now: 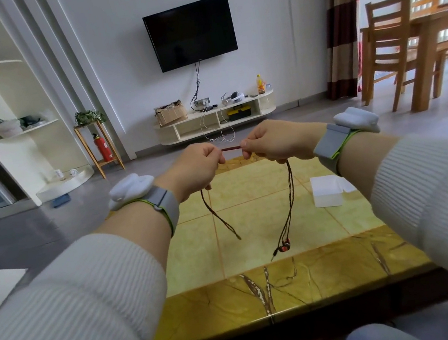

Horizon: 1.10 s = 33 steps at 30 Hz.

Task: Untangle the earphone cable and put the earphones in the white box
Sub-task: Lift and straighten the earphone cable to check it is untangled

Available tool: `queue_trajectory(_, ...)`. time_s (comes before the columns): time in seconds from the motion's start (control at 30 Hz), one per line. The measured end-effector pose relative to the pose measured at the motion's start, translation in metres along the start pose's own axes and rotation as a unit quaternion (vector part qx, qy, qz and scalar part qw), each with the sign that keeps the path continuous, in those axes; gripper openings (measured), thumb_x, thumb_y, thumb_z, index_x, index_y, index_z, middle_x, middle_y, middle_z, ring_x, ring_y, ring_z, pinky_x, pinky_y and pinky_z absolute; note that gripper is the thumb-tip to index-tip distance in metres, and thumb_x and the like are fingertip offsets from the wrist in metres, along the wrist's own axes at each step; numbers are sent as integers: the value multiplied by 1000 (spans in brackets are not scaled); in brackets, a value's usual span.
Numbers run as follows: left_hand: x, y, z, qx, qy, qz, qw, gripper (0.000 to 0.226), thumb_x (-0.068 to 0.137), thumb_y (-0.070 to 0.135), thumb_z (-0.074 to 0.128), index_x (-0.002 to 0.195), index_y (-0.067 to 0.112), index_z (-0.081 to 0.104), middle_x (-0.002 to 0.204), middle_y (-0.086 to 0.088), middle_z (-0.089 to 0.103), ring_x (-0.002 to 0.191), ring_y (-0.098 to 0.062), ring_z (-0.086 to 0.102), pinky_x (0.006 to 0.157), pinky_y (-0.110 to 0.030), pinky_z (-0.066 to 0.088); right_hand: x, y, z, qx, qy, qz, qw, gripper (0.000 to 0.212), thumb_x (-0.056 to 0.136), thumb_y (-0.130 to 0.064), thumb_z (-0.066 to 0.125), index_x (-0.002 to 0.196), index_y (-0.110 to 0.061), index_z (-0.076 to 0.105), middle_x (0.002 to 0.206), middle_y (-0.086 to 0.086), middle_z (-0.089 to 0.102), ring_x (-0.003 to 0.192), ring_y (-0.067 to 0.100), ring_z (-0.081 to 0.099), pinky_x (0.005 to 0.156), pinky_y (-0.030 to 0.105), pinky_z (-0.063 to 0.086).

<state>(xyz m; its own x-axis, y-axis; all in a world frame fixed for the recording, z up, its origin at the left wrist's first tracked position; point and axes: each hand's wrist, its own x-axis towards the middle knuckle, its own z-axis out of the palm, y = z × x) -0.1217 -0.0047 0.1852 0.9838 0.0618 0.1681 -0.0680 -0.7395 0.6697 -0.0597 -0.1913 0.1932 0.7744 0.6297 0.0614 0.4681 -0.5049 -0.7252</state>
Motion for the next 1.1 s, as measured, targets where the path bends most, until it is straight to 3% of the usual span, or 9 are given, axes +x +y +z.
queue_trajectory(0.17, -4, -12, -5, 6, 25, -42, 999, 30, 104, 23, 38, 93, 10, 63, 74, -5, 56, 65, -19, 53, 59, -31, 50, -3, 4, -4, 26, -2, 9, 1000, 32, 104, -30, 41, 91, -13, 65, 62, -3, 38, 52, 11, 29, 48, 24, 29)
queue_trajectory(0.3, -7, -14, -6, -5, -20, -56, 998, 26, 100, 20, 46, 96, 7, 68, 85, -7, 69, 72, -16, 62, 62, -25, 48, -3, -2, -4, 19, 7, -2, 1000, 29, 103, -29, 43, 89, -15, 65, 63, -3, 40, 52, 11, 31, 48, 25, 30)
queue_trajectory(0.43, -7, -11, -9, 36, -22, -27, 999, 25, 92, 40, 59, 95, 19, 72, 93, -2, 68, 83, -19, 61, 72, -30, 49, 0, -7, -5, 11, 2, -12, 1000, 29, 102, -30, 44, 90, -15, 66, 64, -3, 41, 52, 12, 32, 49, 26, 30)
queue_trajectory(0.57, -6, 7, -7, 20, -16, 44, 999, 27, 89, 48, 61, 104, 27, 68, 100, 9, 66, 92, -8, 60, 74, -28, 47, 3, -9, -1, 3, -3, -21, 1000, 28, 100, -31, 47, 86, -15, 65, 64, -2, 41, 52, 12, 32, 48, 26, 30)
queue_trajectory(0.63, -4, 16, -6, 16, -26, 63, 998, 27, 90, 46, 61, 105, 25, 69, 98, 7, 70, 85, -5, 62, 69, -25, 46, 4, -9, 1, -3, 1, -28, 1000, 29, 100, -33, 48, 82, -15, 63, 63, -1, 41, 51, 12, 32, 48, 26, 30)
queue_trajectory(0.7, -4, 20, -4, -3, -46, 56, 997, 21, 94, 37, 60, 103, 21, 70, 92, 3, 74, 63, -2, 58, 58, -21, 43, 4, -8, 0, -3, 6, -28, 1000, 30, 100, -35, 48, 82, -16, 62, 63, 0, 41, 51, 13, 32, 47, 27, 30)
queue_trajectory(0.77, -4, 22, -4, -48, -65, 34, 996, 20, 99, 28, 54, 100, 14, 69, 84, -3, 73, 51, -8, 48, 48, -22, 38, 4, -6, -1, 1, 6, -28, 1000, 31, 100, -37, 47, 83, -17, 64, 64, 0, 40, 52, 14, 32, 47, 27, 30)
queue_trajectory(0.93, -3, 24, -4, 5, -38, 25, 999, 29, 102, 26, 46, 94, 14, 71, 70, -1, 59, 55, -12, 47, 52, -25, 40, 3, -6, 2, 9, 12, -29, 999, 33, 101, -37, 46, 84, -17, 67, 65, 2, 37, 52, 14, 29, 46, 27, 28)
queue_trajectory(1.1, -1, 25, -13, 45, -5, 8, 999, 26, 99, 27, 46, 87, 20, 67, 76, -6, 56, 63, -20, 45, 60, -32, 40, 0, -4, -1, 19, 10, -3, 1000, 34, 102, -37, 43, 91, -14, 66, 64, -1, 39, 52, 12, 31, 48, 26, 30)
